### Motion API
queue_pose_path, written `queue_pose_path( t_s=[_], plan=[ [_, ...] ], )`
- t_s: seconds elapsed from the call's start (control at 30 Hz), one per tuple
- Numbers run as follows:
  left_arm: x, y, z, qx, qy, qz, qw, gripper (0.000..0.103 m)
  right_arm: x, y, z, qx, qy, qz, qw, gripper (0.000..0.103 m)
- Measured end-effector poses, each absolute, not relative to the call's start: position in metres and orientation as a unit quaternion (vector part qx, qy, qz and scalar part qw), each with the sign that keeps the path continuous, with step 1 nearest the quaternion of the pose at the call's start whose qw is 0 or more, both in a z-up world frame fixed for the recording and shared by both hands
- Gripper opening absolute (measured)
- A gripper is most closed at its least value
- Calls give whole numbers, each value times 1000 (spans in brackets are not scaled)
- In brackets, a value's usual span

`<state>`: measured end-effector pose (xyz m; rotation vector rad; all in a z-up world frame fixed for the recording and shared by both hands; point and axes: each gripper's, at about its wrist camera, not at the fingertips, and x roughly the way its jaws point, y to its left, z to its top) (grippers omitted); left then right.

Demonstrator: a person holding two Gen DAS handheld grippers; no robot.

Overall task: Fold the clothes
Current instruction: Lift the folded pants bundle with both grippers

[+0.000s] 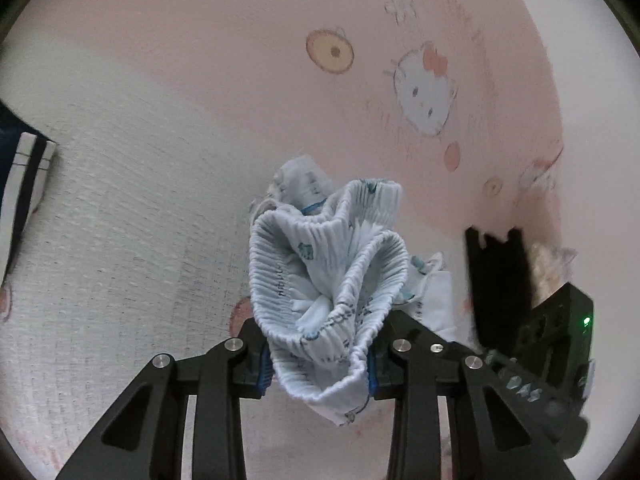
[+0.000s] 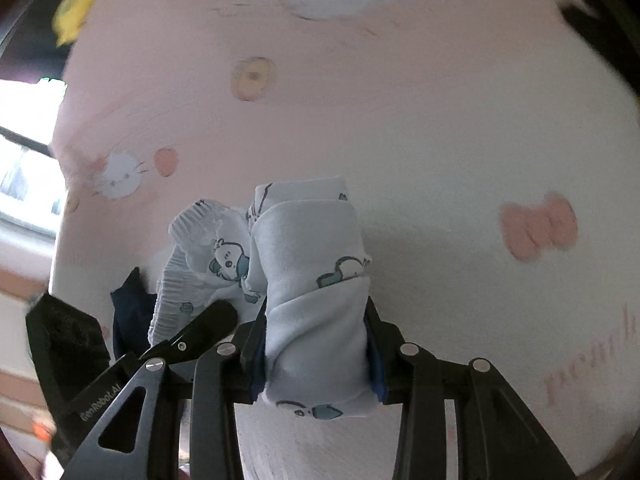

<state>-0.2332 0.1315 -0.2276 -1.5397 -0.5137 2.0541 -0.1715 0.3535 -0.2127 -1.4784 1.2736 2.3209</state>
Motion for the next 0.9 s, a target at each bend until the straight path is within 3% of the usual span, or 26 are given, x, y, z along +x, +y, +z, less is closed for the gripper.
queue_pose_path(
  t_s=[0.17, 0.2, 0.37, 0.5, 0.7, 0.9],
  plan=[
    [-243, 137, -236, -588, -184, 748, 248, 35, -169, 363, -225, -493, 431, 755, 37, 42],
    [-245, 134, -238, -597, -188, 741, 243, 38, -170, 363, -225, -498, 422, 756, 37, 49],
    [-234, 92, -234, -619, -222, 724, 208, 74, -167, 369, -220, -494, 429, 754, 55, 64],
    [-243, 95, -227, -611, -231, 726, 214, 74, -163, 376, -221, -491, 437, 751, 58, 68],
    [-250, 104, -226, -603, -151, 751, 222, 75, -172, 372, -235, -503, 446, 739, 45, 71],
    [-259, 113, -242, -595, -165, 754, 223, 75, -182, 371, -235, -471, 429, 770, 41, 71]
  ],
)
